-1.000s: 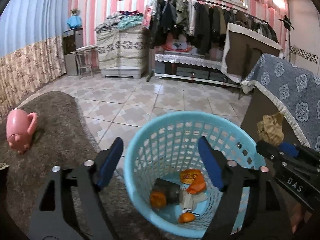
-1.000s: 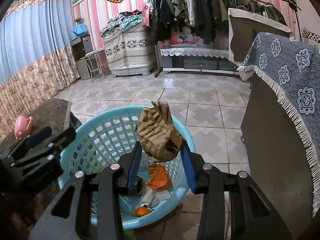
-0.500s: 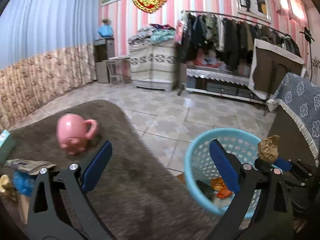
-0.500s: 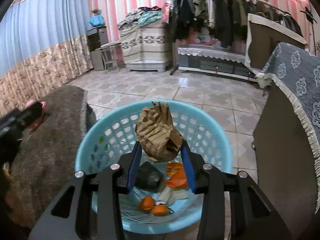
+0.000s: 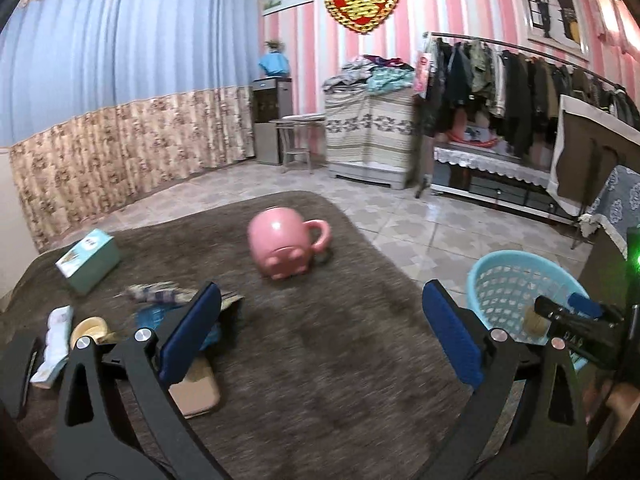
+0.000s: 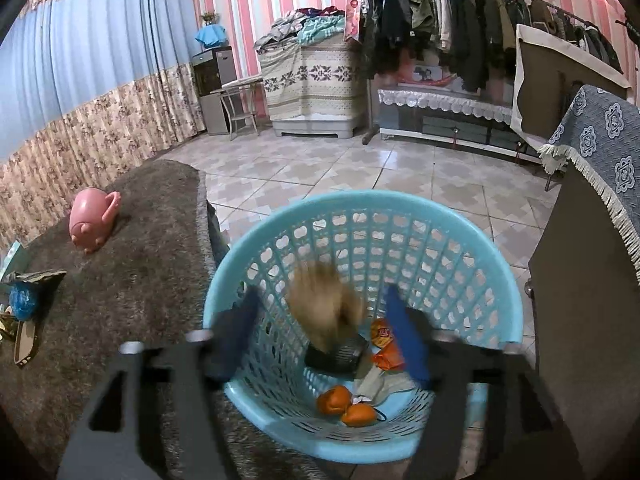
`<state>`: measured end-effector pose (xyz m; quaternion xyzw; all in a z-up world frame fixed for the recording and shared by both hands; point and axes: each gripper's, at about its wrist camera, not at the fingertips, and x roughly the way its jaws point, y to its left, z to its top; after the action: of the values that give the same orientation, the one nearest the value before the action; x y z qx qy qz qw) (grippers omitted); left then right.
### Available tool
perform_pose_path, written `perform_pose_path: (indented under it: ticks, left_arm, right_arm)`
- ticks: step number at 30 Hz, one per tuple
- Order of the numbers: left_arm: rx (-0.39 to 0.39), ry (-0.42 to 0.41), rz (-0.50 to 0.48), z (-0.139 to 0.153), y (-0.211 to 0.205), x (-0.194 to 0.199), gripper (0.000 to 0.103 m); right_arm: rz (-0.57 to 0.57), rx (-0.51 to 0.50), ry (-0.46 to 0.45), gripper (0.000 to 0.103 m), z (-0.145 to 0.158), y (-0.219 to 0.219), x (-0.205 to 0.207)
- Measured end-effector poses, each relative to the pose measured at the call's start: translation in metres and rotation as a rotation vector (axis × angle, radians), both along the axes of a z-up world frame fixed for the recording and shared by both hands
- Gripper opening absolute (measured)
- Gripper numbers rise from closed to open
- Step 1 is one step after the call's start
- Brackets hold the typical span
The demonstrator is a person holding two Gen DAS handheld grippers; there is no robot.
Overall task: Collect trash
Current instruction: 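Open the right gripper to drop the brown paper bag into the basket, then move both tools back over the trash on the rug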
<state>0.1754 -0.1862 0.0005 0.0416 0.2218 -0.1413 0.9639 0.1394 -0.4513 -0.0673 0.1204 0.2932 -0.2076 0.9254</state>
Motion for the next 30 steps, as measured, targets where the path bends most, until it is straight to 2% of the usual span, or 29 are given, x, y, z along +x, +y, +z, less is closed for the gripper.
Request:
perform_pose_path:
  ticks: [5, 7, 11, 24, 30]
  left_arm:
    - [-0.018, 0.000, 0.039, 0.003, 0.028, -0.007, 0.097]
    - [-0.022, -0.005, 0.052, 0.005, 0.038, -0.011, 0.097]
    - [-0.037, -0.012, 0.080, 0.010, 0.060, -0.019, 0.097]
    - [-0.061, -0.025, 0.185, 0.018, 0.127, -0.035, 0.097]
    - [-0.056, -0.030, 0.225, 0.019, 0.153, -0.039, 0.097]
  right_arm:
    - [0.028, -0.025, -0.011, 0.078, 0.008, 0.015, 0.004]
    - [0.044, -0.049, -0.025, 0.088, 0.013, 0.024, 0.004]
    - [0.098, -0.103, -0.047, 0.088, 0.027, 0.051, 0.003]
    - [0.324, -0.141, -0.081, 0.089, 0.056, 0.149, 0.008]
    - [0.373, -0.147, -0.084, 0.089, 0.057, 0.174, 0.010]
